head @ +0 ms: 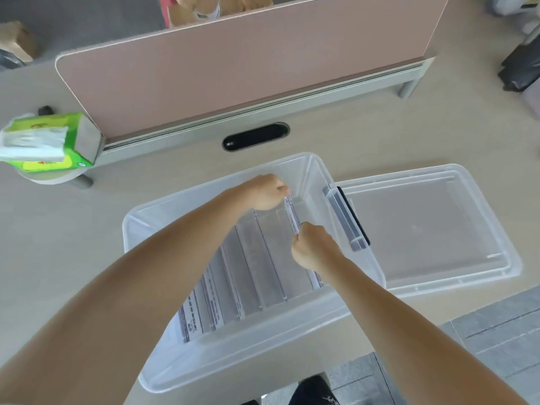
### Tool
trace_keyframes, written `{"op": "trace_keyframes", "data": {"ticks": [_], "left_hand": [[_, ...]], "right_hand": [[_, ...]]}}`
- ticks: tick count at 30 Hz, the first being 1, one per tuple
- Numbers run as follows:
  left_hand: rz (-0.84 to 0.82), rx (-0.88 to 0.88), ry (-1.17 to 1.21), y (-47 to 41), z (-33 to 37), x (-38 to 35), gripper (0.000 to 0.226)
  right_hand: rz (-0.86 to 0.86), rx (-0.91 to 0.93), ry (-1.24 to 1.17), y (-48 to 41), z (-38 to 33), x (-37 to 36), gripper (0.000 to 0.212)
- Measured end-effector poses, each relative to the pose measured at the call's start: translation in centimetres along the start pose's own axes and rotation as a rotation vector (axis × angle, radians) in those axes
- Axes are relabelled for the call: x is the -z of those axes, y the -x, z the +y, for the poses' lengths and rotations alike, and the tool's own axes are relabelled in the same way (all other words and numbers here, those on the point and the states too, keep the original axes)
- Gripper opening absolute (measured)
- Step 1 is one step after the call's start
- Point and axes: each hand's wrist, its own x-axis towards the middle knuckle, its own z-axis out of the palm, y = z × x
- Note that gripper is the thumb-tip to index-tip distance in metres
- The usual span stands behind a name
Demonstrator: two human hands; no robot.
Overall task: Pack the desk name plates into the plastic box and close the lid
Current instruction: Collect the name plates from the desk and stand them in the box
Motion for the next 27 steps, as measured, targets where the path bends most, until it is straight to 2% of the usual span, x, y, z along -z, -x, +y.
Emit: {"op": "trace_keyframes", "data": {"ticks": [3, 10, 18, 27], "left_hand": [[-0.048, 0.024, -0.003, -0.4, -0.5, -0.4, 0.05], [-0.139, 0.055, 0.117, -0.9, -2.0, -0.2, 0.051], [-0.182, 0.105, 0.243, 0.6, -2.5, 0.2, 0.066], [-0.191, 0.126, 0.23, 1.0, -2.9, 0.3, 0.077]], "right_hand": [[-0.037, -0.001, 0.006, -0.6, 0.4, -0.6, 0.022], [-0.113, 0.022, -0.011, -1.4, 0.1, -1.1, 0.015], [-0.149, 0.063, -0.006, -1.1, -0.6, -1.1, 0.014], [-0.181, 0.04, 0.018, -0.9, -1.1, -1.1, 0.014]]}}
